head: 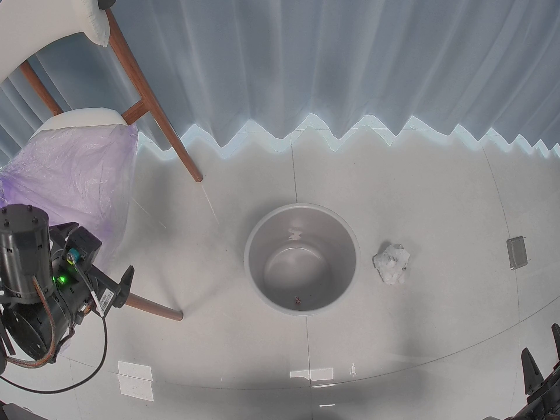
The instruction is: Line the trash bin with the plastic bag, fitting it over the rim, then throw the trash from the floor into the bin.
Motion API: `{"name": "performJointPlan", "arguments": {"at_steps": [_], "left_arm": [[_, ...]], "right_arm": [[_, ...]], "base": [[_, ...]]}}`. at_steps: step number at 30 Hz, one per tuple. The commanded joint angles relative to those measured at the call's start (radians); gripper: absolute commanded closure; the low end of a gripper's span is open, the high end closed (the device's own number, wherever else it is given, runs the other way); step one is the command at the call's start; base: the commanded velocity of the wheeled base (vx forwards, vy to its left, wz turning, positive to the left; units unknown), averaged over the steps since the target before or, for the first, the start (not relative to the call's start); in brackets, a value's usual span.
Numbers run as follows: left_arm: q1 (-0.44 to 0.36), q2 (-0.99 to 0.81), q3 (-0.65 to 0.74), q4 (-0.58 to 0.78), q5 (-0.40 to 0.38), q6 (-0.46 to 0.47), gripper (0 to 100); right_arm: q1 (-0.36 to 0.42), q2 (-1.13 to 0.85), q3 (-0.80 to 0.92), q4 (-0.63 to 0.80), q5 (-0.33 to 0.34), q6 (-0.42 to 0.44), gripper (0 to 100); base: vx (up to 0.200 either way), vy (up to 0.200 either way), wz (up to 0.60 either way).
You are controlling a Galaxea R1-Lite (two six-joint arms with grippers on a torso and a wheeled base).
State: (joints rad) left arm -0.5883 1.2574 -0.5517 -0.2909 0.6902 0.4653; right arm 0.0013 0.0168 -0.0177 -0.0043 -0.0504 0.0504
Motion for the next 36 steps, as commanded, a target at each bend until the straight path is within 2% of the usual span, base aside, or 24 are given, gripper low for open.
{"name": "performJointPlan", "arguments": {"at_steps": [1,8,12,16,31,32,36], "left_arm": [[0.059,0.043,-0.039,-0.021,-0.026,0.022,0],[0.064,0.122,-0.113,-0.028,-0.06,0.035,0],[0.117,0.163,-0.168,-0.03,-0.093,0.092,0],[0.148,0.183,-0.174,-0.044,-0.127,0.102,0],[0.231,0.183,-0.168,-0.06,-0.152,0.108,0],[0.234,0.183,-0.165,-0.059,-0.152,0.108,100],[0.237,0.183,-0.168,-0.059,-0.169,0.107,100]], "right_arm": [[0.0,-0.017,0.012,0.0,0.0,0.0,0],[0.0,-0.017,0.012,0.0,0.0,0.0,0],[0.0,-0.017,0.012,0.0,0.0,0.0,0],[0.0,-0.017,0.012,0.0,0.0,0.0,0],[0.0,-0.017,0.012,0.0,0.0,0.0,0],[0.0,-0.017,0.012,0.0,0.0,0.0,0],[-0.001,-0.017,0.012,0.0,0.0,0.0,0]], "base": [[0.0,0.0,0.0],[0.0,0.0,0.0],[0.0,0.0,0.0],[0.0,0.0,0.0],[0.0,0.0,0.0],[0.0,0.0,0.0],[0.0,0.0,0.0]]}}
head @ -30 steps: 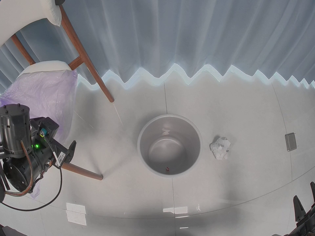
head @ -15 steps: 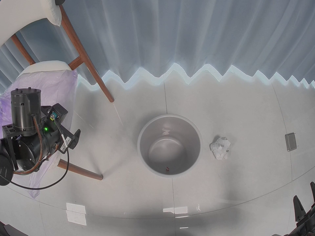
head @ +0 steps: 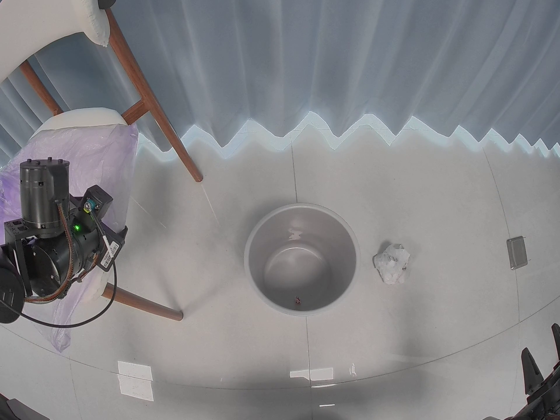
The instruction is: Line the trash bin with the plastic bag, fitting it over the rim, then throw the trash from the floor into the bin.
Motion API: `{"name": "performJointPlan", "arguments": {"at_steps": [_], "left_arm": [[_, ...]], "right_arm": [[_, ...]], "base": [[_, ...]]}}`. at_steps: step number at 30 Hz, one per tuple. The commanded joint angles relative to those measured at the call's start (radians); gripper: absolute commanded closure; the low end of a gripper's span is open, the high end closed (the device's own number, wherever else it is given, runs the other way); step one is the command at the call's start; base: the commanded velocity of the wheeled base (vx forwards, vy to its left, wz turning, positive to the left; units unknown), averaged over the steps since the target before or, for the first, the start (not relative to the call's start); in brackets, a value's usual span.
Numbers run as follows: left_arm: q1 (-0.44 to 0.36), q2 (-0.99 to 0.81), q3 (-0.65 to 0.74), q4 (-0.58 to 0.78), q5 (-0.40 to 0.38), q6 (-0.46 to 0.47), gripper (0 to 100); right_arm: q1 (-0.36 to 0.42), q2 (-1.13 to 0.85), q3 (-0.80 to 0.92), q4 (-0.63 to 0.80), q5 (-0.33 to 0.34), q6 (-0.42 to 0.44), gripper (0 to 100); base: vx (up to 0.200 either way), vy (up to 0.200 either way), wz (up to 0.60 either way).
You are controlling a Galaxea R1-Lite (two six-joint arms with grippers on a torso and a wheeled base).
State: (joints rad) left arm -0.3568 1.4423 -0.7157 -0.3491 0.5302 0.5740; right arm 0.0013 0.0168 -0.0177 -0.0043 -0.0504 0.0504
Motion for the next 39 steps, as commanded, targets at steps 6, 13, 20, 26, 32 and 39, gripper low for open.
{"name": "performJointPlan", "arguments": {"at_steps": [6,13,20,26,32,39], "left_arm": [[0.021,-0.008,0.006,0.002,-0.05,-0.016,100],[0.025,-0.054,0.009,0.006,-0.105,-0.099,100],[0.052,-0.137,0.006,0.01,-0.266,-0.269,100],[0.131,-0.227,0.067,0.01,-0.484,-0.306,100],[0.13,-0.3,0.105,0.007,-0.593,-0.467,100],[0.081,-0.31,0.098,-0.002,-0.667,-0.585,100]], "right_arm": [[0.0,-0.017,0.012,0.0,0.0,0.0,0],[0.0,-0.017,0.012,0.0,0.0,0.0,0],[0.0,-0.017,0.012,0.0,0.0,0.0,0],[0.0,-0.017,0.012,-0.002,0.0,-0.001,0],[0.0,-0.017,0.013,-0.002,0.0,-0.001,0],[0.0,-0.017,0.013,-0.005,0.0,-0.003,0]], "base": [[0.0,0.0,0.0],[0.0,0.0,0.0],[0.0,0.0,0.0],[0.0,0.0,0.0],[0.0,0.0,0.0],[0.0,0.0,0.0]]}}
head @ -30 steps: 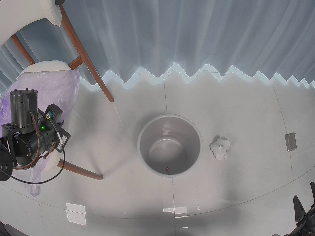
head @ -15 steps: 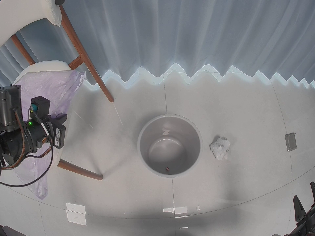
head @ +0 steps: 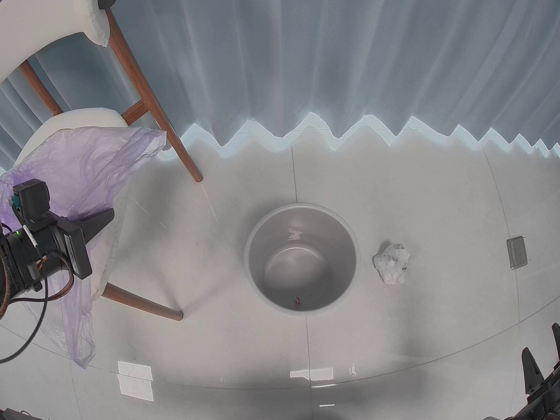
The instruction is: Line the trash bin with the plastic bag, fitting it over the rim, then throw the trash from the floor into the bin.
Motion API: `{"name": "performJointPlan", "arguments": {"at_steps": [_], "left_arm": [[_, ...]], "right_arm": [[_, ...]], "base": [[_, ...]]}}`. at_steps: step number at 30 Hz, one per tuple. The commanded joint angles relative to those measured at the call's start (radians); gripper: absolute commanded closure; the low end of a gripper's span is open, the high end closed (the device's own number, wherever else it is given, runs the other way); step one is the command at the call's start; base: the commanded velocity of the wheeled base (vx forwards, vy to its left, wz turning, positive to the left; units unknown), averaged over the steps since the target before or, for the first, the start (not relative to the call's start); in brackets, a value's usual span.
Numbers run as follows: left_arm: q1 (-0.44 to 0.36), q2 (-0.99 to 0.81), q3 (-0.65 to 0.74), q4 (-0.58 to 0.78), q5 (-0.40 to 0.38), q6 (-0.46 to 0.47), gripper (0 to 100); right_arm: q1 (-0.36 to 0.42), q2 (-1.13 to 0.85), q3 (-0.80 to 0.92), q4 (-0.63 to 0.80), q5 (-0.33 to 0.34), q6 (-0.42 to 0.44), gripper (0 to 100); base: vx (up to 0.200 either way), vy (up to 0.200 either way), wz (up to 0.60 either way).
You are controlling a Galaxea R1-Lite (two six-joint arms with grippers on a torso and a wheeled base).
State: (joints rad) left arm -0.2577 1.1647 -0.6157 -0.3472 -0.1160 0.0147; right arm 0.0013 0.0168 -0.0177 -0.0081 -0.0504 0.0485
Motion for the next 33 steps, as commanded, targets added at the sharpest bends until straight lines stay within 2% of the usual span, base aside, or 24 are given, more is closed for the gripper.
{"name": "performJointPlan", "arguments": {"at_steps": [1,11,19,27,32,33], "left_arm": [[-0.02,-0.033,-0.002,-0.004,-0.021,-0.027,100],[-0.126,-0.031,-0.062,-0.024,-0.047,-0.144,100],[-0.126,0.009,-0.171,-0.024,-0.217,-0.18,100],[-0.129,0.089,-0.268,-0.036,-0.287,-0.157,100],[-0.144,0.112,-0.306,-0.035,-0.415,-0.153,100],[-0.144,0.112,-0.306,-0.035,-0.415,-0.153,100]], "right_arm": [[0.0,-0.017,0.013,-0.001,0.0,-0.001,0],[0.0,-0.017,0.015,-0.001,0.0,-0.001,0],[0.0,-0.017,0.015,-0.003,0.0,-0.001,0],[0.0,-0.017,0.015,-0.004,0.0,-0.001,0],[0.0,-0.017,0.015,-0.004,0.0,-0.001,0],[0.0,-0.017,0.015,-0.004,0.0,-0.001,0]], "base": [[0.0,0.0,0.0],[0.0,0.0,0.0],[0.0,0.0,0.0],[0.0,0.0,0.0],[0.0,0.0,0.0],[0.0,0.0,0.0]]}}
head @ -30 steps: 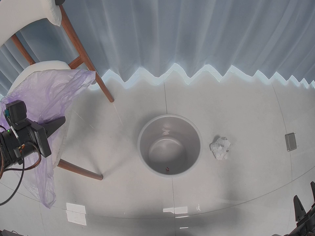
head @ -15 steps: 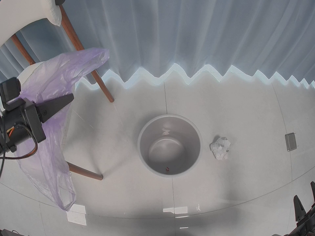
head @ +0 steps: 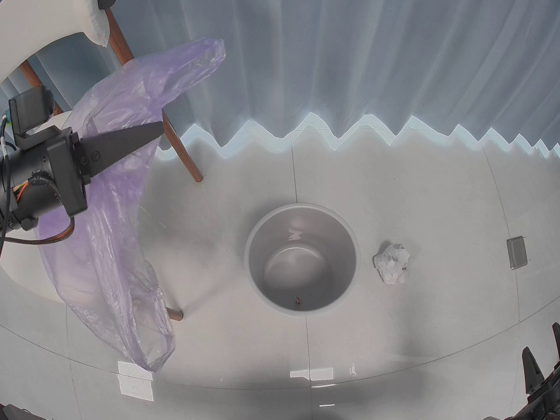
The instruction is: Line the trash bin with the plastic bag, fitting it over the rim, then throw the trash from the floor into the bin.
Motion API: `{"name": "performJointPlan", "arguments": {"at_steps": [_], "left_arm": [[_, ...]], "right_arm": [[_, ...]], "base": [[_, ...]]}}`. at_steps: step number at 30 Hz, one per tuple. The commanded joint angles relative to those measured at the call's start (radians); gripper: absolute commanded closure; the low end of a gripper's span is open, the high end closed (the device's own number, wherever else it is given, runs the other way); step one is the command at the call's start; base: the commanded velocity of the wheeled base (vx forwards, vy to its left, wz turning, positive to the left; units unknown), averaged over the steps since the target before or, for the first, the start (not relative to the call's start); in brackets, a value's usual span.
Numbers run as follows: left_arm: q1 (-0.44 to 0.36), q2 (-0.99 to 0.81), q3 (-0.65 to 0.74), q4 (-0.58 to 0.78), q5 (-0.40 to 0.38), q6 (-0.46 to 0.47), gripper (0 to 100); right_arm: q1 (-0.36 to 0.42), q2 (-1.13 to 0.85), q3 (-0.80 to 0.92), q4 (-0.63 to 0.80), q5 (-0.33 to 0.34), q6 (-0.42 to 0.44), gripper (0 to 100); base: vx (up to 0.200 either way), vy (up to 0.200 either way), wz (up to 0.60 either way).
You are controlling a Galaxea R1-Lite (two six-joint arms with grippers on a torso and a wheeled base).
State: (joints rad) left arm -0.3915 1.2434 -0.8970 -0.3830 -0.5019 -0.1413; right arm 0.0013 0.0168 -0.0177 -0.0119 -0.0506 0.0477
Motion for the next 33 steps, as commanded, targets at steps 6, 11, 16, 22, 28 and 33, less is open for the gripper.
{"name": "performJointPlan", "arguments": {"at_steps": [6,11,16,22,28,33], "left_arm": [[-0.087,0.056,-0.045,0.004,-0.066,0.005,100],[-0.118,0.09,-0.083,0.001,-0.152,0.003,100],[-0.15,0.1,-0.095,0.004,-0.219,0.0,100],[-0.213,0.116,-0.099,0.004,-0.224,0.002,100],[-0.276,0.136,-0.1,0.004,-0.224,0.002,100],[-0.308,0.171,-0.123,0.003,-0.222,0.003,100]], "right_arm": [[0.0,-0.017,0.015,-0.002,0.0,0.0,0],[0.0,-0.017,0.015,-0.002,0.0,0.0,0],[0.0,-0.017,0.015,-0.002,0.0,0.0,0],[0.0,-0.017,0.015,-0.002,0.0,0.001,0],[0.0,-0.017,0.015,-0.002,0.0,0.001,0],[0.0,-0.017,0.015,-0.002,0.0,0.001,0]], "base": [[0.0,0.0,0.0],[0.0,0.0,0.0],[0.0,0.0,0.0],[0.0,0.0,0.0],[0.0,0.0,0.0],[0.0,0.0,0.0]]}}
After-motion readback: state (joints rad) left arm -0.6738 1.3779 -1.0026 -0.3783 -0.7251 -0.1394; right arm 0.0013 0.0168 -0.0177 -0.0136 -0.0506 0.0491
